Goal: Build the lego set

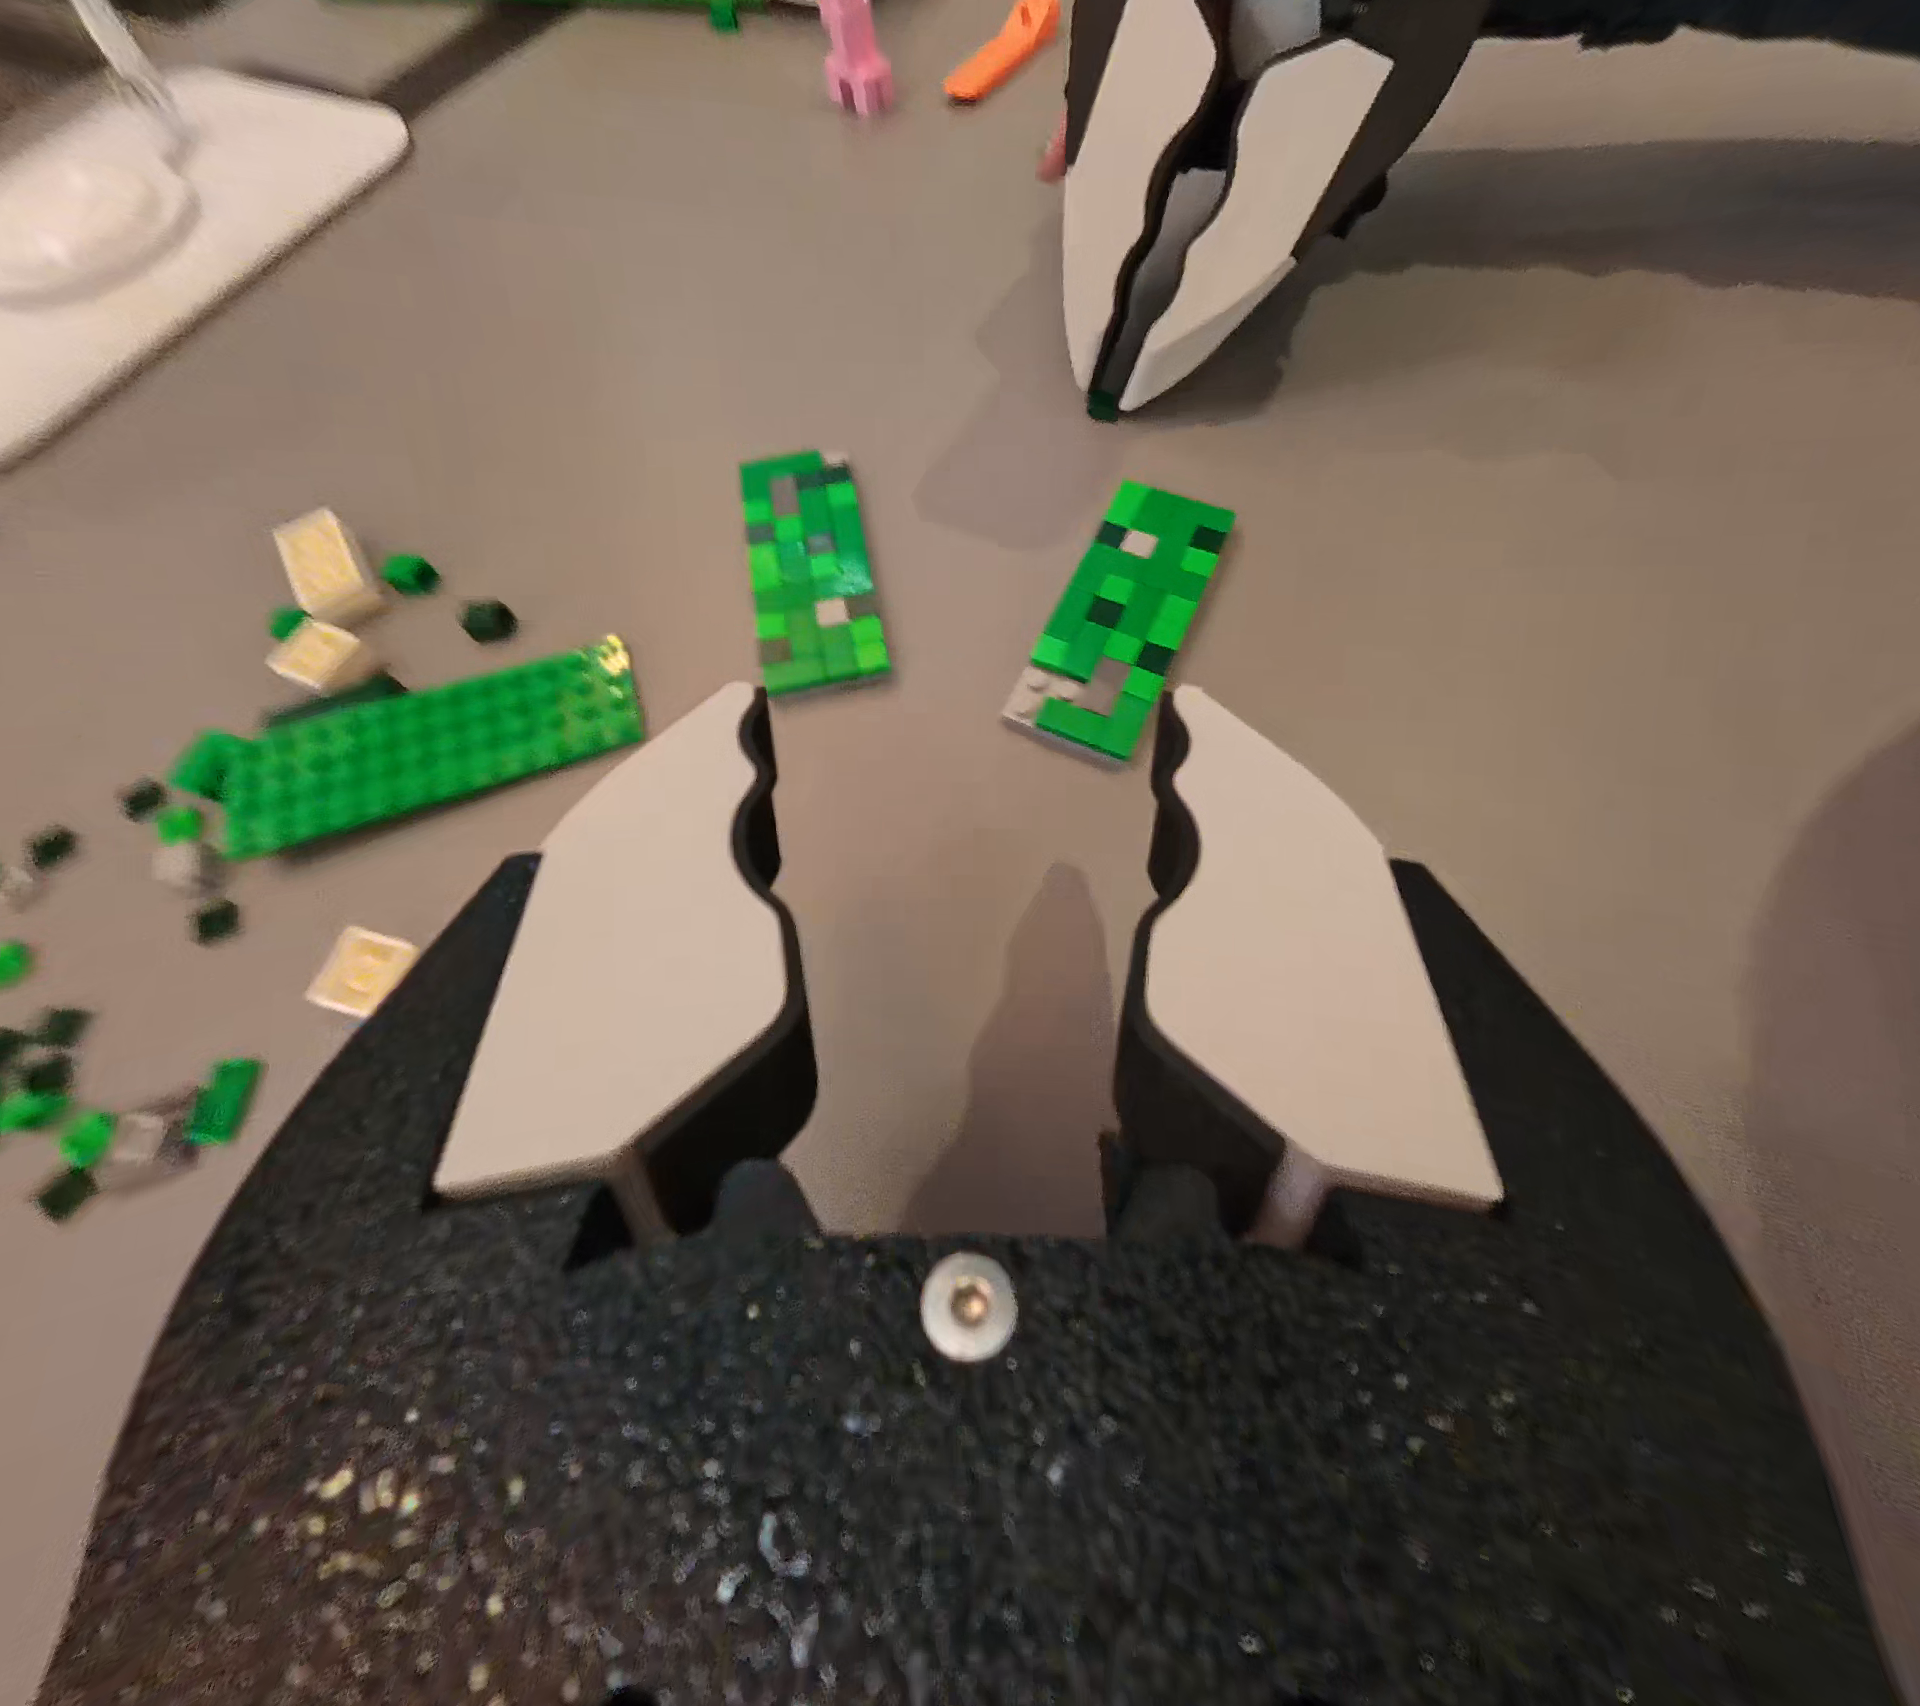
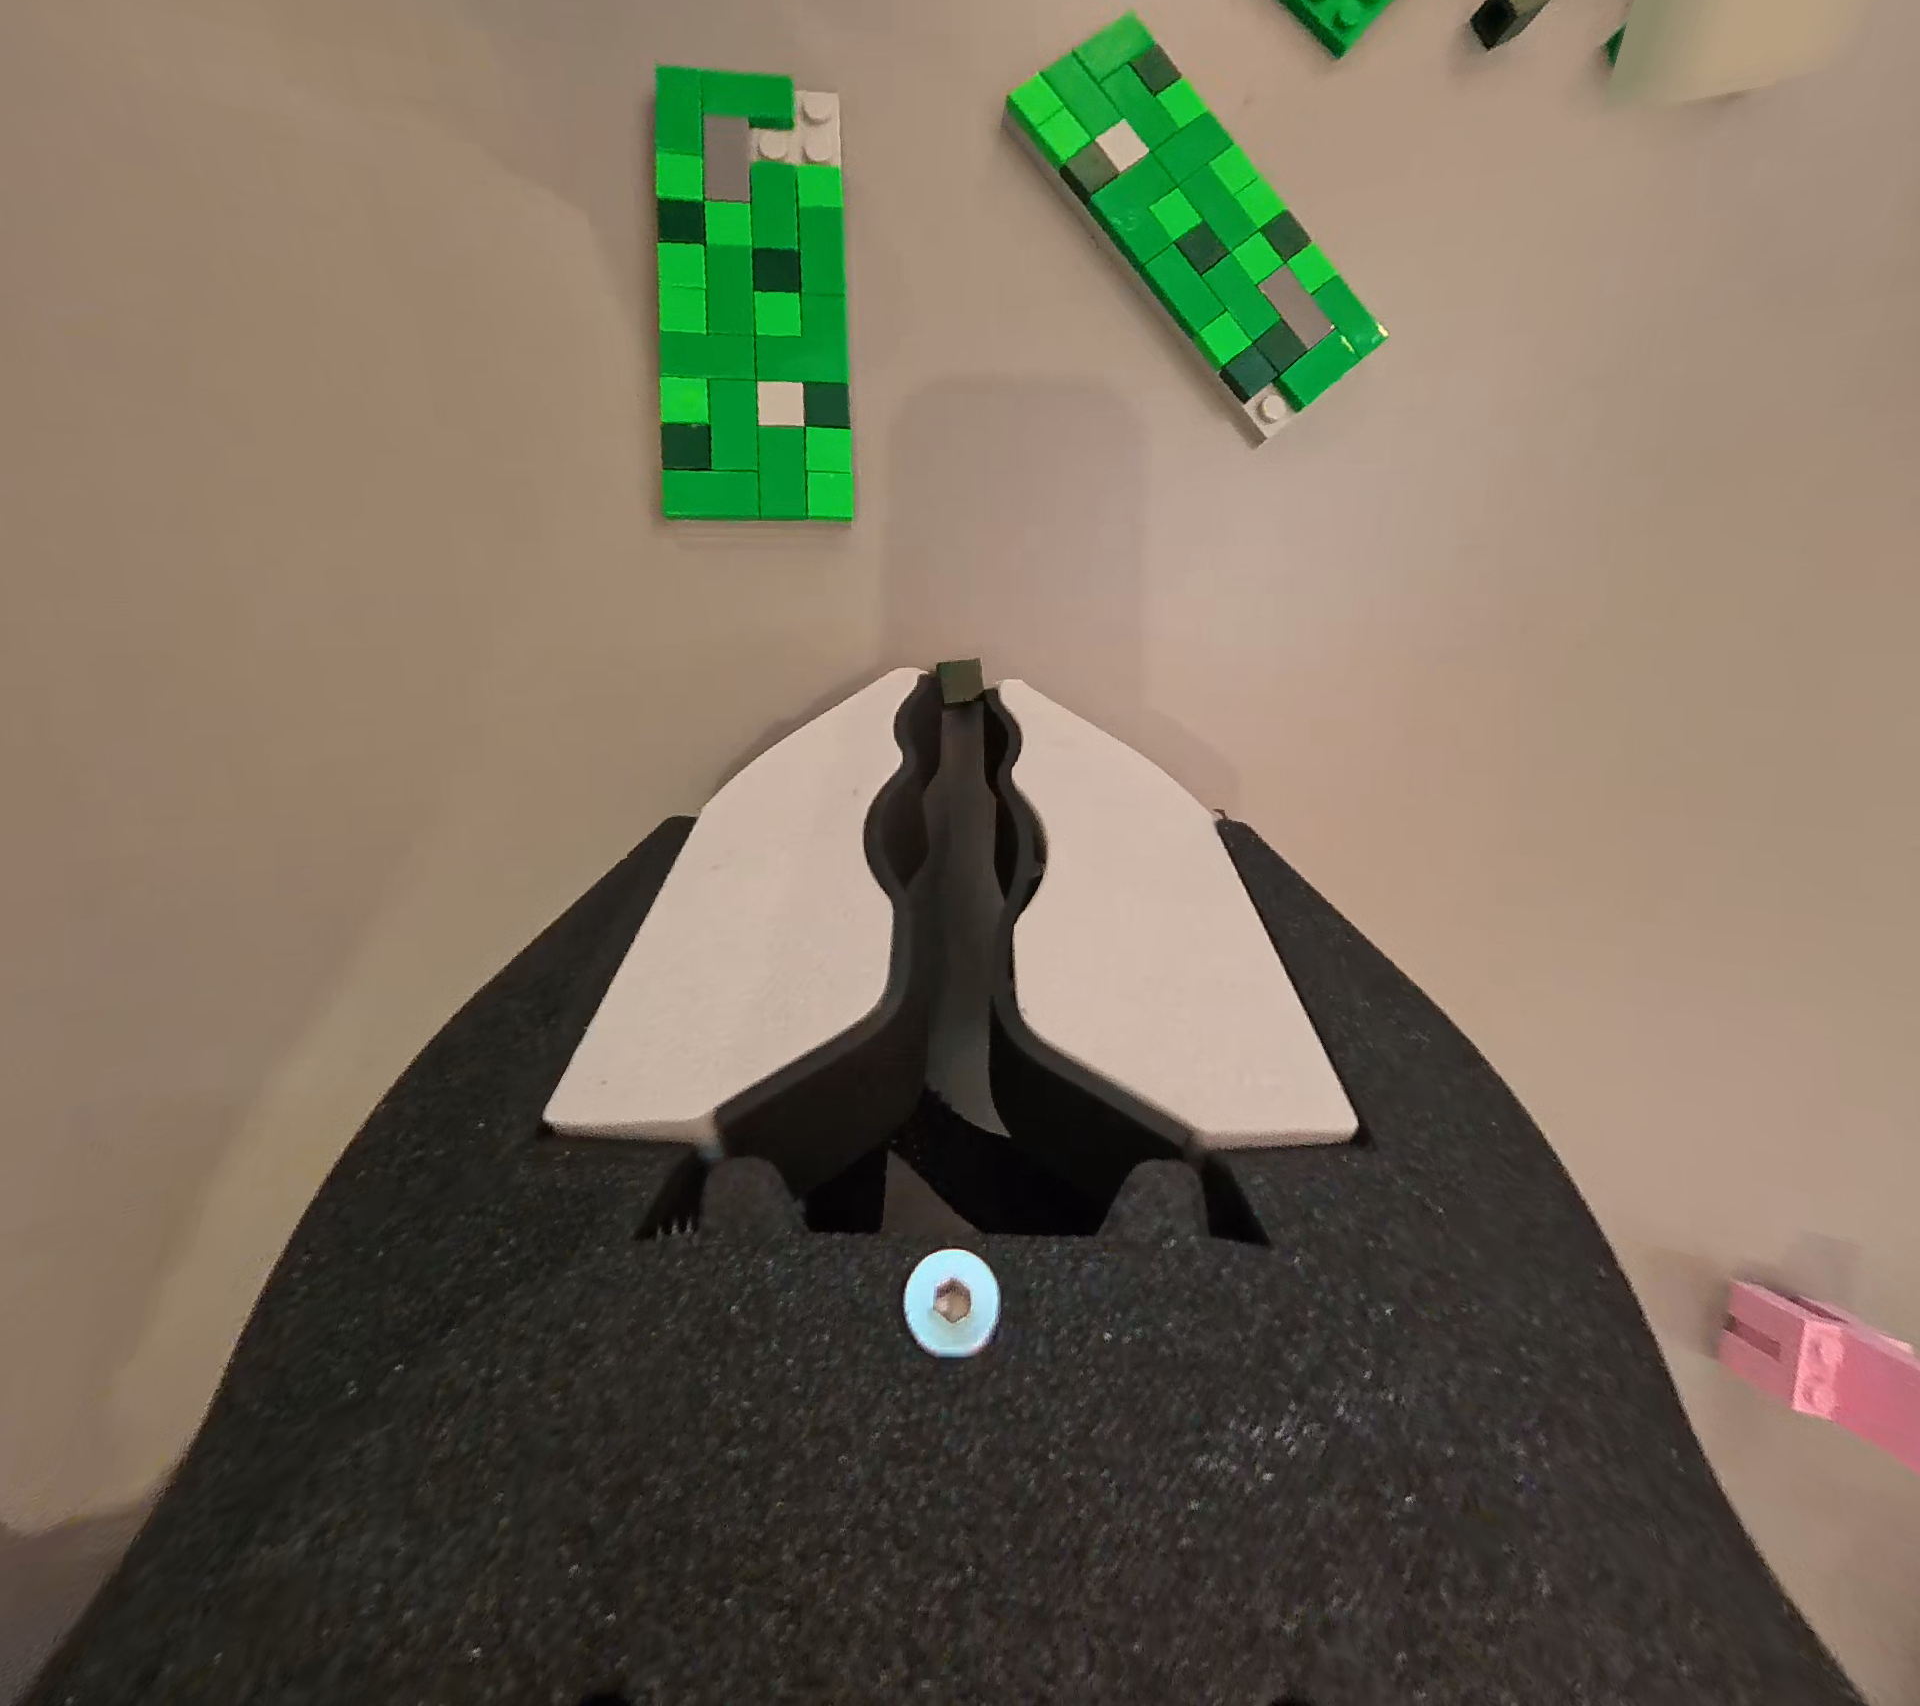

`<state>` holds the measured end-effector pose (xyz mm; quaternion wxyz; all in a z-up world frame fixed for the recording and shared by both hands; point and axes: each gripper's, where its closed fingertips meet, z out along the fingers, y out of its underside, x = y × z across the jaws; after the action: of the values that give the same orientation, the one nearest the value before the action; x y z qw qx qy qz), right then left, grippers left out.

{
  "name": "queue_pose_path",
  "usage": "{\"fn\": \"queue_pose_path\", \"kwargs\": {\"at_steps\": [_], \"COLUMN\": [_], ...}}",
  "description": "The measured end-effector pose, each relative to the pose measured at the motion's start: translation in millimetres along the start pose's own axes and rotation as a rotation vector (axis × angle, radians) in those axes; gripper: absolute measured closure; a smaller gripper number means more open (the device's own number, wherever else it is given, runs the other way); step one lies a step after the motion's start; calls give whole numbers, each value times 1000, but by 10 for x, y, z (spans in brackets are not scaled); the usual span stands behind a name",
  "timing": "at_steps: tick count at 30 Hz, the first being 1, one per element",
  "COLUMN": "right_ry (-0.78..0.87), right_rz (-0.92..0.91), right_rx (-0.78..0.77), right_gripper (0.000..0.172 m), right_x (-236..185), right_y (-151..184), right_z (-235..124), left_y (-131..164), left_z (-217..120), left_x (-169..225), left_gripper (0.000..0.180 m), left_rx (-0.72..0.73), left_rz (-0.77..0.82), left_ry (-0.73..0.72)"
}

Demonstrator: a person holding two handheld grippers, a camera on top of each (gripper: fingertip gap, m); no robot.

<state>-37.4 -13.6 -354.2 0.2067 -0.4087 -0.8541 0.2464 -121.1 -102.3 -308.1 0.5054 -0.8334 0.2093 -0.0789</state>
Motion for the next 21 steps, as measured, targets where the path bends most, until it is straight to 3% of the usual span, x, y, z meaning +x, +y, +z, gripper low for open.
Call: {"fn": "queue_pose_path", "kwargs": {"at_steps": [5,9,13,21], "right_ry": [43,99,148,162], "right_rz": [16,27,57,44], "right_rx": [21,33,88,91], "right_gripper": [165,164,165,164], "right_x": [38,116,213,71], "right_y": [-58,-88,-243,-423], "right_z": [-28,-47,-85,-47], "left_y": [-68,-362,-473,-351], "left_z": [77,225,309,141], "left_x": [-235,-348,-477,-331], "left_gripper": [116,116,110,109], "left_rx": [24,230,338,316], "left_rz": [191,173,195,238], "left_ry": [8,49,3,108]}}
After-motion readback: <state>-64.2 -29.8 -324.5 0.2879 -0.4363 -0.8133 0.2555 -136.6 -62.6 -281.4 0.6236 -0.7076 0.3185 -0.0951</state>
